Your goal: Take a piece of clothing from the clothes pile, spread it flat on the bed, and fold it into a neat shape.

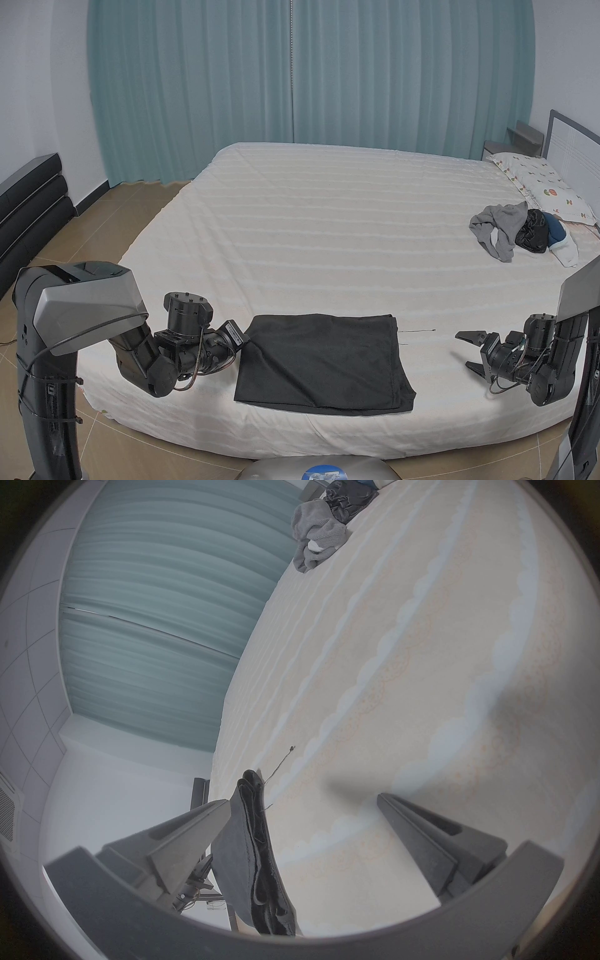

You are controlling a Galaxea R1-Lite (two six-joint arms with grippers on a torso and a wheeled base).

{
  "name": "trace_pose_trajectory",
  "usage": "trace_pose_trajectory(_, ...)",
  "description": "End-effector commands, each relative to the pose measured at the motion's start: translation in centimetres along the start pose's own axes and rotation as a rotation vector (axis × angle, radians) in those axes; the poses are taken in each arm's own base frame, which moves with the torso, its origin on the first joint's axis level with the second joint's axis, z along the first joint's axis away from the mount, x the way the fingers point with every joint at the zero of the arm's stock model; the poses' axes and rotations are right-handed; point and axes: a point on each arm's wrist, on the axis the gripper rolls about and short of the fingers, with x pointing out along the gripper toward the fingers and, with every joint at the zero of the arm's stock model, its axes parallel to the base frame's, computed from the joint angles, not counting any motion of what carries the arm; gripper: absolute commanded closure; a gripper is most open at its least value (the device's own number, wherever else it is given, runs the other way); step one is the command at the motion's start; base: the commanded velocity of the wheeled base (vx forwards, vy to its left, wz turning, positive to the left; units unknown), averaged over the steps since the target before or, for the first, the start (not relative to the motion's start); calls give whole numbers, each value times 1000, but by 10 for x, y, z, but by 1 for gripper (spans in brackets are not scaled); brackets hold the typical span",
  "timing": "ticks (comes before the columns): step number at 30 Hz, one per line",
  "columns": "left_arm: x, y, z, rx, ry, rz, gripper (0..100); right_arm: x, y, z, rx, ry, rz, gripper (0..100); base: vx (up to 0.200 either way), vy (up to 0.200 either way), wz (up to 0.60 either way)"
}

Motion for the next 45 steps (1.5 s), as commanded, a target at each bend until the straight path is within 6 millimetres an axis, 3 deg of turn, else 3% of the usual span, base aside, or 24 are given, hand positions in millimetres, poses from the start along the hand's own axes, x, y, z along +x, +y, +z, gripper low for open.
trace_pose_trajectory(1, 0, 0, -1, -4, 4, 1, 100, 0, 1, 1, -4, -6, 5, 0, 0, 0, 0)
trace_pose_trajectory(2, -1, 0, -2, -12, 4, 2, 0, 0, 1, 0, -5, -4, 6, 0, 0, 0, 0)
trace_pose_trajectory(16, -10, 4, 2, -29, 1, 14, 0, 0, 1, -2, -5, 5, 4, 0, 0, 0, 0)
trace_pose_trajectory(26, -60, 0, 28, -128, -91, -4, 0, -2, 12, -13, -74, -35, -40, 0, 0, 0, 0)
trace_pose_trajectory(32, -108, -12, 27, -80, -153, -23, 0, -42, 57, -14, -263, -150, 27, 0, 0, 0, 0)
trace_pose_trajectory(40, -190, -34, 22, 108, -383, -62, 0, -105, 86, -25, -415, -267, 86, 0, 0, 0, 0)
trace_pose_trajectory(43, -206, -36, 20, 159, -432, -56, 0, -118, 94, -24, -437, -325, 97, 0, 0, 0, 0)
trace_pose_trajectory(44, -225, -37, 16, 209, -493, -50, 0, -136, 105, -26, -467, -375, 124, 0, 0, 0, 0)
trace_pose_trajectory(45, -228, -37, 15, 215, -502, -46, 0, -139, 107, -27, -476, -377, 129, 0, 0, 0, 0)
